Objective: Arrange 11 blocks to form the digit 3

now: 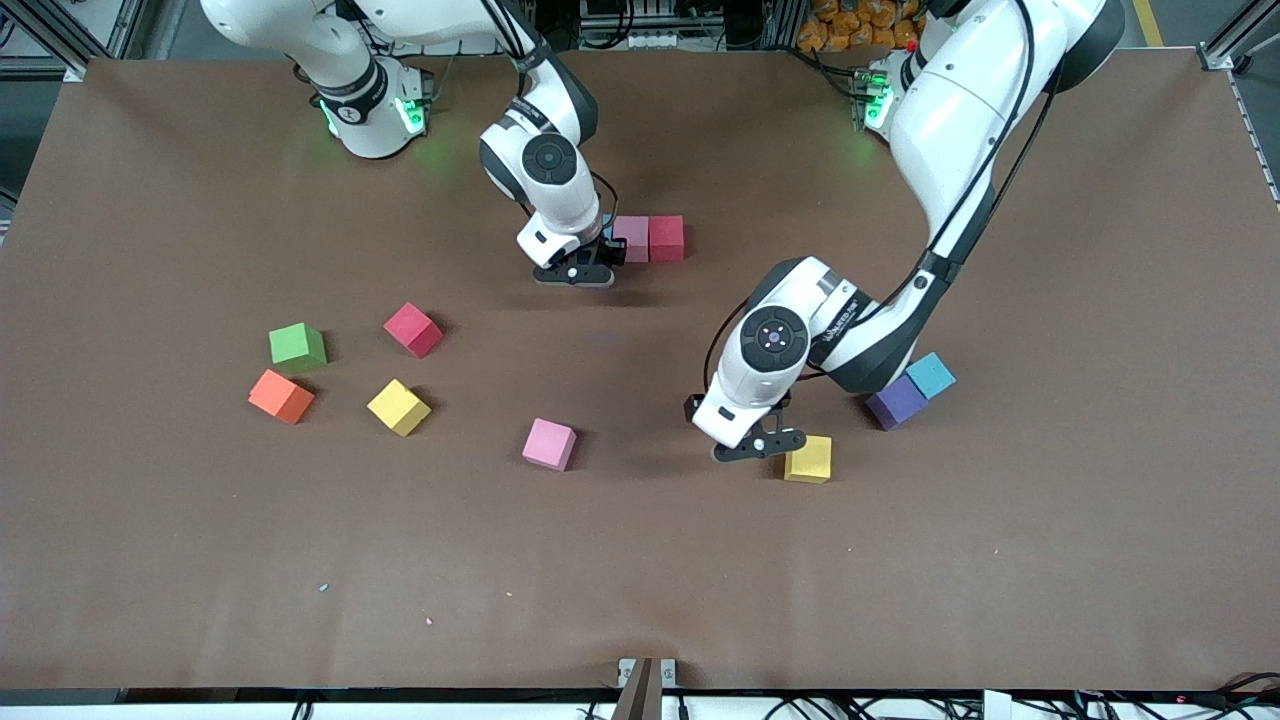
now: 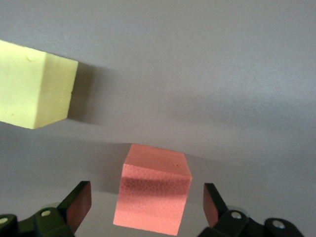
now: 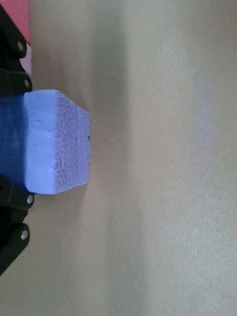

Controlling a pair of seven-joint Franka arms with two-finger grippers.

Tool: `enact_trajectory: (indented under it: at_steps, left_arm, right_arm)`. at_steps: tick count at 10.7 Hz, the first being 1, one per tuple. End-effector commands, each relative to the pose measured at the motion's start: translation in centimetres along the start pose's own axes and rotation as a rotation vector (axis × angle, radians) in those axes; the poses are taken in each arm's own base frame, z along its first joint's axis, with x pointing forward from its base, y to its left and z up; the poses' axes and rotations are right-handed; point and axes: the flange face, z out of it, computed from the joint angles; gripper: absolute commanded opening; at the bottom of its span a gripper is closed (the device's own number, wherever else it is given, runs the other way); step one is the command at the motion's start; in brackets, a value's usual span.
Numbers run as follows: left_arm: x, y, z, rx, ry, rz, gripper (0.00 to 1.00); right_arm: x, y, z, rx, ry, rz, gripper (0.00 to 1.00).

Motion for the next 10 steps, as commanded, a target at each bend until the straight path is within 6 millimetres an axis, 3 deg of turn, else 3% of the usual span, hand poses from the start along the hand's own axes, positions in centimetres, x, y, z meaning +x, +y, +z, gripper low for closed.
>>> enact_trajectory:
  at_steps: [1, 2, 3, 7, 9, 10]
  left_arm:
    - [0.3, 0.6, 1.1, -0.002, 0.014, 0.066, 1.00]
    - [0.2, 0.5, 1.5, 0.001, 0.009, 0.090, 1.00]
    - [0.2, 0.5, 2.1, 0.004, 0.002, 0.102, 1.00]
    - [0.0, 0.8, 2.4, -0.004, 0.007, 0.111, 1.00]
    - [-0.1, 0.8, 2.5, 0.001, 0.008, 0.116, 0.76]
    - [-0.1, 0.8, 2.7, 0.002, 0.005, 0.116, 0.75]
  right_arm:
    - [-0.3, 1.1, 0.6, -0.021, 0.000, -0.001, 0.31]
    - [-0.3, 1.1, 0.7, -0.022, -0.001, -0.001, 0.71]
    - [-0.2, 1.0, 0.4, -0.018, 0.002, 0.006, 1.00]
    - [-0.1, 0.8, -1.0, -0.006, 0.011, 0.008, 1.00]
    - [0.0, 0.8, -2.4, -0.004, 0.009, 0.011, 1.00]
    - [0.1, 0.7, -3.1, -0.003, 0.008, 0.016, 1.00]
